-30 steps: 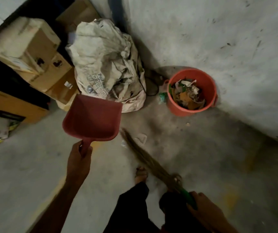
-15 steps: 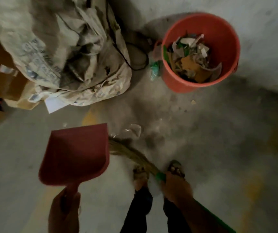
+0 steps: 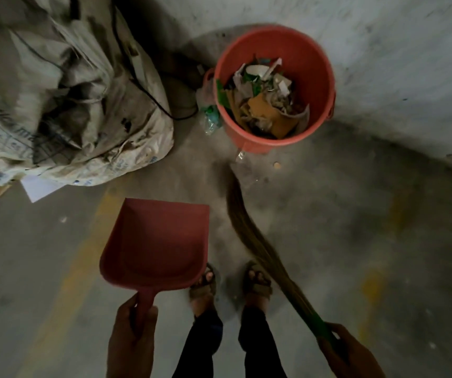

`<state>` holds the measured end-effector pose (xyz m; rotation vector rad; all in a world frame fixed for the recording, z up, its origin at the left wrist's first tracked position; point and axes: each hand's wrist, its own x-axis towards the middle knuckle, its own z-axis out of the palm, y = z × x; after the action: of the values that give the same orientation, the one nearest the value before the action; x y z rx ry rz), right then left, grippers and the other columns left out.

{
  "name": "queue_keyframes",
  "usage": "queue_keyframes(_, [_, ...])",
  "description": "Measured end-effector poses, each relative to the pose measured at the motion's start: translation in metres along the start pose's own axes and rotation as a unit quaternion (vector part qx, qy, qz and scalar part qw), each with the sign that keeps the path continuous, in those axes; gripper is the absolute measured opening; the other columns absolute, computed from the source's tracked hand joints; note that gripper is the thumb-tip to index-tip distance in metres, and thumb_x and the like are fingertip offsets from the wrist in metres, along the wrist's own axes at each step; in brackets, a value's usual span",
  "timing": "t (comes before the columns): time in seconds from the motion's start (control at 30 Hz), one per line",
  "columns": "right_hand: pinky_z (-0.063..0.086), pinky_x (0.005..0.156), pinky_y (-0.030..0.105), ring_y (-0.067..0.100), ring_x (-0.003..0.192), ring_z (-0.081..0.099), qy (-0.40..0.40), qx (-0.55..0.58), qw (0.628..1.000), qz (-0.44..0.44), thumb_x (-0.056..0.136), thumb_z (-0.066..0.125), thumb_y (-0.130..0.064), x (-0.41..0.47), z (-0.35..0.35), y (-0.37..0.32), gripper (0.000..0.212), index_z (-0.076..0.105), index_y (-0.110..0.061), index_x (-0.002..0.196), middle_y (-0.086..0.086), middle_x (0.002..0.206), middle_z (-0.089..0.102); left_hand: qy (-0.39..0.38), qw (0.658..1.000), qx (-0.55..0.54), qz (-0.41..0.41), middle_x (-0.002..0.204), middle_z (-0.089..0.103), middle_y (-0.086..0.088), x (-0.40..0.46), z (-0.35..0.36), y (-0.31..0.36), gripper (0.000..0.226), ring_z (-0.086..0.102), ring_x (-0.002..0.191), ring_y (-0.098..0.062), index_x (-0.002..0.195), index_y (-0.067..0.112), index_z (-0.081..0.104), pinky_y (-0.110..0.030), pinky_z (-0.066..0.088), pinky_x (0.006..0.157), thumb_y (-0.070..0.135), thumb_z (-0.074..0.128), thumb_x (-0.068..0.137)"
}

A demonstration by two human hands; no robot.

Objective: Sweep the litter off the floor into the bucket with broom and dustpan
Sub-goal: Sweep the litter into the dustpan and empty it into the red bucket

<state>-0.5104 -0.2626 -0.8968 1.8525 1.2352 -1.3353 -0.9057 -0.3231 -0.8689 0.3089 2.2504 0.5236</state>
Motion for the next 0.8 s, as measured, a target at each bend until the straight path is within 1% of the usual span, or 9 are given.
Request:
queue_keyframes(0.07, [0.055, 0.066, 0.018, 0.008, 0.068, 0.068, -0.007, -0.028, 0.999, -0.019, 0.085, 0.069, -0.040, -0.003, -0.001, 0.017, 0.044, 0.055, -0.020, 0.122, 0.005, 0.099, 0.068, -0.002, 1.000, 0.007, 0.005, 0.105, 0.061, -0.004, -0.002, 0.006, 0.003, 0.047, 0.057, 0.098, -0.026, 0.131, 0.015, 0.055, -0.036, 0.038, 0.081, 0.022, 0.070, 0.087])
queue_keyframes(0.13, [0.054, 0.059, 0.017, 0.021, 0.082, 0.066, -0.019, -0.052, 0.998, -0.023, 0.093, 0.062, -0.009, 0.001, -0.003, 0.035, 0.035, 0.053, -0.006, 0.127, 0.018, 0.120, 0.059, -0.008, 1.000, 0.014, 0.011, 0.102, 0.060, -0.002, -0.005, 0.012, 0.006, 0.048, 0.054, 0.092, -0.021, 0.132, 0.016, 0.055, -0.036, 0.038, 0.080, 0.022, 0.070, 0.087])
queue_keyframes(0.17, [0.054, 0.059, 0.017, 0.027, 0.092, 0.063, -0.005, -0.017, 1.000, -0.003, 0.095, 0.057, -0.007, 0.000, -0.007, 0.038, 0.037, 0.050, -0.006, 0.132, 0.019, 0.129, 0.054, -0.013, 1.000, 0.015, 0.013, 0.099, 0.060, 0.000, -0.007, 0.016, 0.008, 0.048, 0.054, 0.089, -0.020, 0.132, 0.017, 0.055, -0.036, 0.039, 0.079, 0.022, 0.070, 0.087])
queue_keyframes(0.23, [0.054, 0.073, 0.022, 0.024, 0.096, 0.058, 0.053, 0.046, 0.997, 0.014, 0.092, 0.063, -0.025, -0.003, -0.010, 0.038, 0.056, 0.041, -0.016, 0.143, 0.013, 0.135, 0.052, -0.026, 0.999, 0.017, 0.022, 0.092, 0.060, 0.007, -0.010, 0.022, 0.010, 0.047, 0.054, 0.083, -0.016, 0.132, 0.017, 0.054, -0.034, 0.040, 0.075, 0.023, 0.069, 0.088])
queue_keyframes(0.27, [0.052, 0.074, 0.024, 0.018, 0.088, 0.058, 0.082, 0.095, 0.992, 0.030, 0.090, 0.066, -0.027, 0.000, -0.012, 0.033, 0.063, 0.037, -0.021, 0.145, 0.010, 0.126, 0.057, -0.032, 0.999, 0.021, 0.029, 0.089, 0.059, 0.009, -0.012, 0.025, 0.010, 0.046, 0.054, 0.079, -0.013, 0.132, 0.016, 0.054, -0.033, 0.040, 0.071, 0.023, 0.068, 0.088])
queue_keyframes(0.4, [0.042, 0.045, 0.019, 0.012, 0.057, 0.059, 0.182, 0.090, 0.979, 0.007, 0.096, 0.059, -0.028, 0.025, -0.031, 0.007, 0.059, 0.035, -0.021, 0.150, -0.003, 0.078, 0.061, -0.054, 0.997, 0.037, 0.050, 0.084, 0.057, 0.013, -0.020, 0.038, 0.007, 0.042, 0.051, 0.074, 0.002, 0.130, 0.013, 0.054, -0.019, 0.037, 0.063, 0.018, 0.066, 0.090])
queue_keyframes(0.57, [0.058, 0.056, 0.037, 0.014, 0.059, 0.063, 0.185, 0.038, 0.981, -0.033, 0.094, 0.061, -0.033, 0.067, -0.045, -0.002, 0.058, 0.039, -0.025, 0.147, -0.003, 0.079, 0.063, -0.064, 0.995, 0.057, 0.054, 0.089, 0.061, 0.013, -0.027, 0.052, 0.001, 0.039, 0.055, 0.078, 0.003, 0.128, 0.016, 0.055, -0.018, 0.038, 0.063, 0.020, 0.065, 0.091])
queue_keyframes(0.7, [0.056, 0.049, 0.026, 0.012, 0.053, 0.065, 0.133, 0.028, 0.991, -0.017, 0.094, 0.058, -0.040, 0.054, -0.023, 0.023, 0.057, 0.033, -0.039, 0.145, 0.001, 0.079, 0.064, -0.062, 0.996, 0.055, 0.041, 0.094, 0.061, 0.014, -0.029, 0.055, -0.002, 0.039, 0.055, 0.082, 0.001, 0.128, 0.021, 0.054, -0.021, 0.038, 0.064, 0.023, 0.065, 0.091])
queue_keyframes(0.8, [0.060, 0.063, 0.029, 0.011, 0.057, 0.065, 0.133, 0.028, 0.991, -0.001, 0.090, 0.063, -0.042, 0.034, -0.007, 0.042, 0.064, 0.031, -0.043, 0.145, 0.000, 0.080, 0.063, -0.058, 0.995, 0.070, 0.038, 0.096, 0.061, 0.012, -0.030, 0.056, -0.008, 0.039, 0.056, 0.084, -0.001, 0.129, 0.023, 0.052, -0.023, 0.038, 0.066, 0.025, 0.064, 0.092])
